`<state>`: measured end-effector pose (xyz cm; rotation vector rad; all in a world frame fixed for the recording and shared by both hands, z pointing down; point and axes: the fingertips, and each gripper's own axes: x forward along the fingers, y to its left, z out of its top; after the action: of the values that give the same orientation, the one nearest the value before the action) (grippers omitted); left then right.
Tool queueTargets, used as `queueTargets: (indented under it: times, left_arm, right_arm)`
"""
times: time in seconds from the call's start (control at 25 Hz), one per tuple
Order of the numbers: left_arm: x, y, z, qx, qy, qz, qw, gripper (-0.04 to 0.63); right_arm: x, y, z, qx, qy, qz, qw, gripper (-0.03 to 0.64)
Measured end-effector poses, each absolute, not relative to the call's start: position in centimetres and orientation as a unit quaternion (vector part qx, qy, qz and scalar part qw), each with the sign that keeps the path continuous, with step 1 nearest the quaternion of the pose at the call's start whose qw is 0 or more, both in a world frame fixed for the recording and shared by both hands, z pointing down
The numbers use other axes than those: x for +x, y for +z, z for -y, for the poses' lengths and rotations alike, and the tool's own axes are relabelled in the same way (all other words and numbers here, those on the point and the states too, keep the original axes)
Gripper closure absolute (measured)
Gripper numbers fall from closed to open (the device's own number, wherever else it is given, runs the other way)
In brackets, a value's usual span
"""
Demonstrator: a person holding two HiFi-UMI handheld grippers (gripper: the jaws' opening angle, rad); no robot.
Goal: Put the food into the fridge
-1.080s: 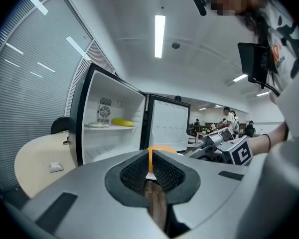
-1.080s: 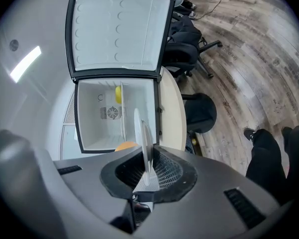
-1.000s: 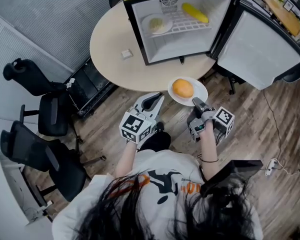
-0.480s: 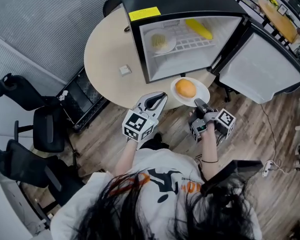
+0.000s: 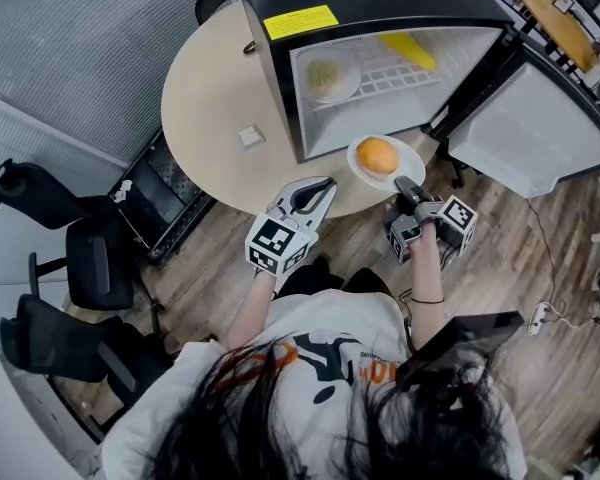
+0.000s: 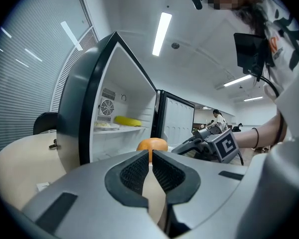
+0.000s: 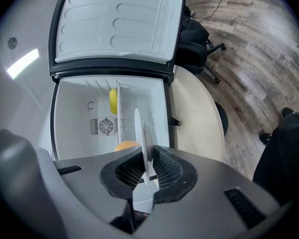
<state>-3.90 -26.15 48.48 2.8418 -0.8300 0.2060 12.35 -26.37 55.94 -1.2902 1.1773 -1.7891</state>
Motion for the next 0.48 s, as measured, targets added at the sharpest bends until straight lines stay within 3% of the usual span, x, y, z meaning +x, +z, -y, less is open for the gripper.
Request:
queueTargets:
  times: [0.48]
  left_arm:
    - [-3.7, 49.5, 27.3, 0.953, 0.075, 0.283, 0.079, 0.581]
  right_arm:
    - [14.7, 58.4, 34.0, -0.493, -0.678, -0.471, 0.272, 0.578]
